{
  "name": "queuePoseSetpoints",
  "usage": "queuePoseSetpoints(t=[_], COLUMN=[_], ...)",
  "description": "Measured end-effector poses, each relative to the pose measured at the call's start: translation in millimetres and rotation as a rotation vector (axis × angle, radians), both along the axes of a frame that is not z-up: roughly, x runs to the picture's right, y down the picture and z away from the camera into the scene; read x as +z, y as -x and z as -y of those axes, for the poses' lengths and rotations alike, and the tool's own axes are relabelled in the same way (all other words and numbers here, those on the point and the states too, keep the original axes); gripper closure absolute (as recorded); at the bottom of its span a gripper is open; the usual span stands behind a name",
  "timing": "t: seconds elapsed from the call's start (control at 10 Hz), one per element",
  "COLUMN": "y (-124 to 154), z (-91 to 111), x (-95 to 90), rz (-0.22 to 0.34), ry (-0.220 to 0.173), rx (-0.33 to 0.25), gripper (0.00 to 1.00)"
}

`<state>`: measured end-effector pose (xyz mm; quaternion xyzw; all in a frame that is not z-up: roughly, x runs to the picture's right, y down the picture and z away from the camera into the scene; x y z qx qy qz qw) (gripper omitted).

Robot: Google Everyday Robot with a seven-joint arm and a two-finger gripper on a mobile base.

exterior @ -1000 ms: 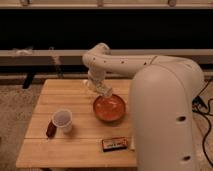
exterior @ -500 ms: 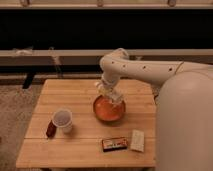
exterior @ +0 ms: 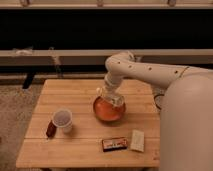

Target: Place the bottle in the ceramic bowl

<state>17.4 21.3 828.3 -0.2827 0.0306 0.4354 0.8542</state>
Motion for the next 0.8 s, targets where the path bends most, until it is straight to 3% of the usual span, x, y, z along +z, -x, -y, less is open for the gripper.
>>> queuePoseSetpoints(t=[0.4,0.6,0.8], y=[12,32,45], z=[6,25,31], x=[0.1,-7.0,-10.2], rz=[0.026,0.051,0.064], ry=[-0.001,-0.021,-0.018], rx=[-0.026,-0.071,-0.102], gripper=[0.2,0.2,0.2])
